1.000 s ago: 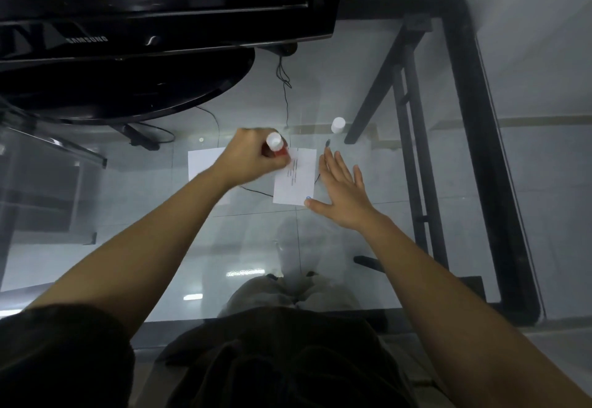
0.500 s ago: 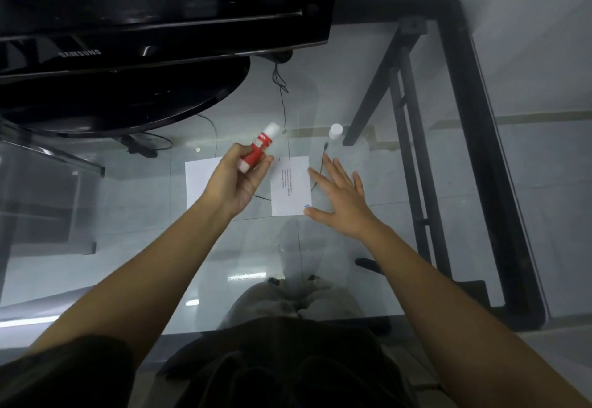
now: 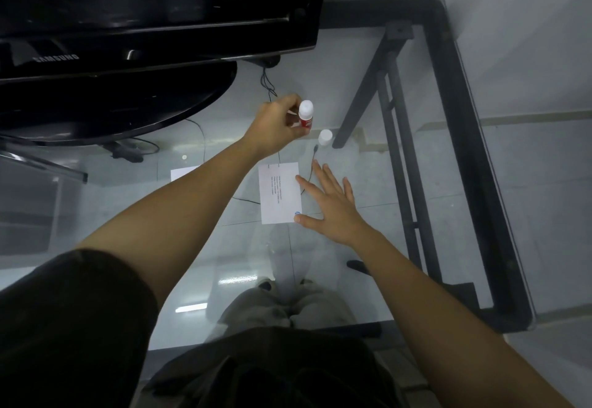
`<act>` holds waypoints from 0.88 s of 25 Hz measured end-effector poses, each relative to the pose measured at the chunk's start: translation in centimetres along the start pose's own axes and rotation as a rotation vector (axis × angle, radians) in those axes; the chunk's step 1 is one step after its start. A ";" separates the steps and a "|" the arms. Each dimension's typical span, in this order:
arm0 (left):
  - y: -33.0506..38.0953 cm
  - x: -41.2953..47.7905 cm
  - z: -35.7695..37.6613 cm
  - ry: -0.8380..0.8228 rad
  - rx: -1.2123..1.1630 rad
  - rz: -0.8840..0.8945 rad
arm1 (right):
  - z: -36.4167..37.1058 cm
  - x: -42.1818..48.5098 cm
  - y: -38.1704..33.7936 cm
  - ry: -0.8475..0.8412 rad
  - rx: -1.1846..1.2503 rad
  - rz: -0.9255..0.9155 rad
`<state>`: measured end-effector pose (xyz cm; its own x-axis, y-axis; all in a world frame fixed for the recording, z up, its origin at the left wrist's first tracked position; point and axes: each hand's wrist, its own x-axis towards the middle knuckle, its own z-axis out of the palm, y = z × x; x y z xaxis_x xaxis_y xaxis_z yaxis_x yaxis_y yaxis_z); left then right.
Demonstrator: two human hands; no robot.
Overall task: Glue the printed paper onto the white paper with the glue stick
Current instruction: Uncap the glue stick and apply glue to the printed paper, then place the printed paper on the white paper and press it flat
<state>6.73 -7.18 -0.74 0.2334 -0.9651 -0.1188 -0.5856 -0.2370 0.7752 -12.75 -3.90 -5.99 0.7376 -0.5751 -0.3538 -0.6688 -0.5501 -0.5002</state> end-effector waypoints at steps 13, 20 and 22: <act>-3.4 -5.9 -1.5 0.113 0.037 -0.090 | -0.2 0.0 -0.2 -0.014 -0.006 0.002; -5.6 -9.9 -1.1 -0.136 0.140 -0.212 | -0.3 0.2 -0.2 -0.027 -0.067 0.013; -5.2 -9.8 -1.2 -0.122 0.114 -0.262 | -0.4 0.3 -0.4 -0.040 -0.104 0.028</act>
<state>8.42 3.64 -2.83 0.2974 -0.8739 -0.3846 -0.6025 -0.4842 0.6345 -12.32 -4.09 -5.63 0.7202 -0.5675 -0.3990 -0.6937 -0.5949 -0.4059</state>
